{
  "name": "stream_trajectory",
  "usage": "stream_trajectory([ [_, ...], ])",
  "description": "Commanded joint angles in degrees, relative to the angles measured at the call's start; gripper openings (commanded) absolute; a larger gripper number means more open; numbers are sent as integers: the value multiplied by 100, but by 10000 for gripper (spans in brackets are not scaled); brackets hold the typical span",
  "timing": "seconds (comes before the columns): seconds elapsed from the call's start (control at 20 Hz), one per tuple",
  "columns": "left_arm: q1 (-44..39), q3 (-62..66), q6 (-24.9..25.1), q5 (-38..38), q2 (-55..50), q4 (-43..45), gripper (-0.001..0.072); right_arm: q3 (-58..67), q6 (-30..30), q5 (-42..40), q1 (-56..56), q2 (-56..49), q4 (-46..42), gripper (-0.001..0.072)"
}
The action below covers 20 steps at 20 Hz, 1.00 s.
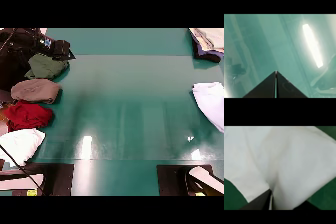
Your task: Fold the shirts.
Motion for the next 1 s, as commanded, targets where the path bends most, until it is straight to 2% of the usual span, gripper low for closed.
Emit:
stream_trajectory([
  [0.0, -2, 0, 2, -55, -2, -2, 22, 413, 9, 833, -55, 44, -1816, 543],
  [0.1, -2, 0, 52, -57, -2, 0, 21, 833, 13, 1172, -37, 46, -1744, 545],
  [0.2, -2, 0, 52, -96, -2, 0, 21, 1176, 13, 1364, 186, 46, -1211, 544],
  [0.35, -2, 0, 48, -96, -2, -2, 22, 1508, 11, 1742, 1005, 44, 13, 544],
  [0.45, 0, 0, 42, -122, 0, -2, 22, 1617, 9, 1871, 1805, 44, 372, 543],
  [0.5, -2, 0, 39, -225, 0, -4, 22, 1663, 9, 1897, 2240, 44, 343, 513],
  [0.55, 0, 0, 42, -302, 0, -4, 22, 1668, 9, 1899, 2616, 46, 356, 398],
  [0.65, 0, 0, 39, -236, 0, -4, 22, 1655, -44, 1873, 3296, 44, 343, 87],
  [0.7, 0, 0, 37, -181, 0, -7, 22, 1652, -101, 1821, 3585, 44, 343, 18],
  [0.95, 0, 0, 37, -127, 0, -7, 22, 1652, -98, 1683, 4286, 44, 345, 18],
])
